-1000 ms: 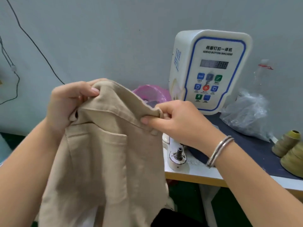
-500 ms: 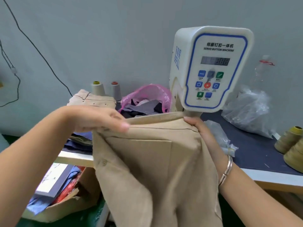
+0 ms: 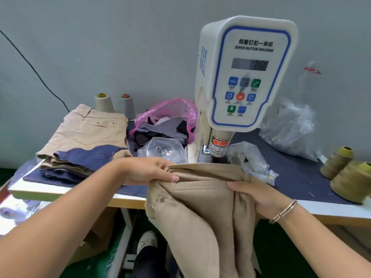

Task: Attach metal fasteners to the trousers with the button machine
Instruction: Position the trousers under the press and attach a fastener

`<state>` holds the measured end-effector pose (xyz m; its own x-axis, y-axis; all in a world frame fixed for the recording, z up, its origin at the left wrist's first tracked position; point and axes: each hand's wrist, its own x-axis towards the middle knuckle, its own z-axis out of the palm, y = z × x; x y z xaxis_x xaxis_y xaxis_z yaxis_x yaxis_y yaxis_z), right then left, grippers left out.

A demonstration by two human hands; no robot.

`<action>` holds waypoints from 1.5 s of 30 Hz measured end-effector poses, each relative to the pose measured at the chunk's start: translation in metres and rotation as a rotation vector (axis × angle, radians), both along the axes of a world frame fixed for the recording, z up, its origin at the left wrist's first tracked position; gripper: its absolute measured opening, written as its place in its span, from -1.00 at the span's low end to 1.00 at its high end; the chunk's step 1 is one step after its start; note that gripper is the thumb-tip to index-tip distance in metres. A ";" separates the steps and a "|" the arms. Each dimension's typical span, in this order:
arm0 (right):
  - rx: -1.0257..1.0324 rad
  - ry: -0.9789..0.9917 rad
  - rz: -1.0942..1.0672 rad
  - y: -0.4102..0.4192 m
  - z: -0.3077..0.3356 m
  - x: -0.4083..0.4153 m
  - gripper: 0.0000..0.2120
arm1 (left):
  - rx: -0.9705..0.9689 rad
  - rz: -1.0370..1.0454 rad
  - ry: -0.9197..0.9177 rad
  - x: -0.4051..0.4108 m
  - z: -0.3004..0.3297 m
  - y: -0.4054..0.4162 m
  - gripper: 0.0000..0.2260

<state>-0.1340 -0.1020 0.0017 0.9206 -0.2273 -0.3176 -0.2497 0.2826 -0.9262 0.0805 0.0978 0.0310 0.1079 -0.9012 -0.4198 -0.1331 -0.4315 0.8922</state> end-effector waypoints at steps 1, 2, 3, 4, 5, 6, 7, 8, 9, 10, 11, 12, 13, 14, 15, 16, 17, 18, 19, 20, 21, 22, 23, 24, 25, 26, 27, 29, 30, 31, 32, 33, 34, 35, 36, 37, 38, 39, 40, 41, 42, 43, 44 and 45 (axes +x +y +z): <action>0.061 -0.019 -0.077 -0.002 -0.004 0.002 -0.77 | 0.011 0.021 0.014 0.000 -0.005 -0.004 -0.66; 0.091 -0.023 -0.128 -0.003 -0.009 0.003 -0.75 | 0.029 0.031 0.016 0.001 -0.009 -0.007 -0.70; 0.103 -0.013 -0.164 -0.006 -0.016 0.004 -0.73 | 0.049 0.028 0.003 0.003 -0.014 -0.010 -0.72; 0.101 0.008 -0.180 -0.006 -0.022 0.006 -0.71 | 0.075 0.020 -0.018 0.004 -0.018 -0.012 -0.74; 0.079 0.034 -0.184 -0.003 -0.025 0.007 -0.70 | 0.109 0.010 -0.038 0.005 -0.023 -0.013 -0.78; 0.055 0.058 -0.184 -0.002 -0.029 0.008 -0.68 | 0.136 -0.003 -0.056 0.006 -0.027 -0.014 -0.79; 0.029 0.083 -0.193 -0.001 -0.034 0.009 -0.65 | 0.149 -0.019 -0.062 0.008 -0.033 -0.015 -0.75; 0.016 0.092 -0.211 -0.001 -0.036 0.011 -0.63 | 0.144 -0.022 -0.069 0.010 -0.037 -0.015 -0.71; 0.009 0.095 -0.235 -0.002 -0.036 0.014 -0.62 | 0.126 -0.015 -0.066 0.012 -0.041 -0.015 -0.72; 0.009 0.092 -0.266 -0.003 -0.036 0.017 -0.65 | 0.096 0.010 -0.059 0.013 -0.044 -0.015 -0.76; 0.013 0.092 -0.289 -0.006 -0.035 0.021 -0.70 | 0.055 0.041 -0.031 0.015 -0.048 -0.016 -0.75; 0.028 0.090 -0.313 -0.008 -0.033 0.026 -0.75 | 0.018 0.075 0.013 0.016 -0.050 -0.017 -0.71; 0.038 0.086 -0.339 -0.010 -0.029 0.031 -0.77 | -0.013 0.101 0.074 0.018 -0.052 -0.017 -0.69; 0.035 0.080 -0.361 -0.013 -0.027 0.035 -0.79 | -0.042 0.121 0.135 0.019 -0.053 -0.018 -0.71; 0.007 0.081 -0.377 -0.016 -0.026 0.039 -0.81 | -0.066 0.139 0.189 0.021 -0.056 -0.019 -0.73; -0.039 0.091 -0.384 -0.019 -0.027 0.042 -0.82 | -0.080 0.162 0.233 0.022 -0.057 -0.020 -0.72; -0.077 0.107 -0.378 -0.021 -0.027 0.044 -0.81 | -0.083 0.187 0.257 0.023 -0.058 -0.020 -0.71; -0.105 0.122 -0.364 -0.023 -0.030 0.045 -0.78 | -0.081 0.205 0.265 0.024 -0.060 -0.020 -0.73; -0.115 0.134 -0.349 -0.024 -0.033 0.046 -0.74 | -0.074 0.221 0.263 0.026 -0.064 -0.021 -0.77; -0.115 0.140 -0.334 -0.025 -0.036 0.047 -0.73 | -0.065 0.235 0.255 0.027 -0.066 -0.021 -0.81; -0.098 0.142 -0.327 -0.025 -0.038 0.049 -0.74 | -0.060 0.251 0.242 0.027 -0.069 -0.021 -0.84; -0.074 0.137 -0.323 -0.024 -0.039 0.050 -0.75 | -0.062 0.265 0.225 0.027 -0.070 -0.022 -0.86; -0.044 0.128 -0.324 -0.024 -0.041 0.052 -0.75 | -0.070 0.278 0.214 0.027 -0.072 -0.024 -0.87; -0.011 0.119 -0.330 -0.024 -0.042 0.054 -0.74 | -0.084 0.290 0.212 0.028 -0.073 -0.025 -0.87; 0.031 0.104 -0.332 -0.025 -0.043 0.055 -0.71 | -0.099 0.306 0.219 0.029 -0.074 -0.027 -0.86; 0.082 0.084 -0.331 -0.025 -0.045 0.055 -0.67 | -0.118 0.326 0.231 0.031 -0.075 -0.028 -0.84; 0.134 0.065 -0.318 -0.027 -0.046 0.055 -0.64 | -0.138 0.342 0.248 0.032 -0.077 -0.029 -0.81; 0.197 0.038 -0.257 -0.027 -0.048 0.051 -0.72 | -0.152 0.360 0.297 0.032 -0.080 -0.030 -0.76; 0.207 0.018 -0.228 -0.027 -0.049 0.048 -0.77 | -0.156 0.370 0.313 0.032 -0.082 -0.031 -0.74; 0.201 -0.007 -0.208 -0.026 -0.051 0.047 -0.79 | -0.157 0.384 0.311 0.030 -0.084 -0.033 -0.72; 0.173 -0.031 -0.198 -0.026 -0.053 0.046 -0.80 | -0.157 0.396 0.293 0.029 -0.086 -0.034 -0.67; 0.133 -0.048 -0.199 -0.025 -0.054 0.047 -0.81 | -0.159 0.401 0.274 0.028 -0.088 -0.035 -0.63; 0.095 -0.059 -0.207 -0.025 -0.055 0.048 -0.83 | -0.166 0.397 0.265 0.027 -0.090 -0.035 -0.65; 0.067 -0.060 -0.222 -0.025 -0.055 0.049 -0.86 | -0.170 0.392 0.265 0.026 -0.091 -0.034 -0.72; 0.049 -0.053 -0.237 -0.025 -0.055 0.050 -0.88 | -0.164 0.389 0.268 0.025 -0.091 -0.034 -0.81; 0.038 -0.039 -0.252 -0.026 -0.055 0.051 -0.88 | -0.151 0.396 0.273 0.025 -0.091 -0.032 -0.84; 0.030 -0.021 -0.261 -0.027 -0.056 0.050 -0.87 | -0.139 0.399 0.273 0.024 -0.090 -0.030 -0.77; 0.023 -0.004 -0.265 -0.028 -0.056 0.050 -0.86 | -0.124 0.384 0.267 0.024 -0.090 -0.028 -0.68; 0.017 0.008 -0.269 -0.028 -0.056 0.049 -0.85 | -0.095 0.358 0.254 0.025 -0.089 -0.027 -0.58; 0.012 0.015 -0.268 -0.028 -0.057 0.049 -0.85 | -0.052 0.326 0.237 0.025 -0.086 -0.026 -0.52; 0.011 0.016 -0.265 -0.027 -0.056 0.049 -0.86 | -0.016 0.280 0.225 0.025 -0.084 -0.025 -0.57; 0.020 0.013 -0.263 -0.027 -0.056 0.050 -0.86 | 0.011 0.236 0.217 0.025 -0.080 -0.024 -0.68; 0.044 0.007 -0.259 -0.027 -0.056 0.050 -0.84 | 0.027 0.206 0.218 0.025 -0.077 -0.024 -0.75; 0.079 -0.002 -0.249 -0.027 -0.056 0.049 -0.80 | 0.029 0.197 0.229 0.026 -0.075 -0.024 -0.80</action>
<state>-0.0845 -0.1290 -0.0538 0.8399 -0.4213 -0.3421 -0.1619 0.4071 -0.8989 0.1061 0.0735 -0.0435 0.1794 -0.8592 -0.4791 0.1591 -0.4552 0.8761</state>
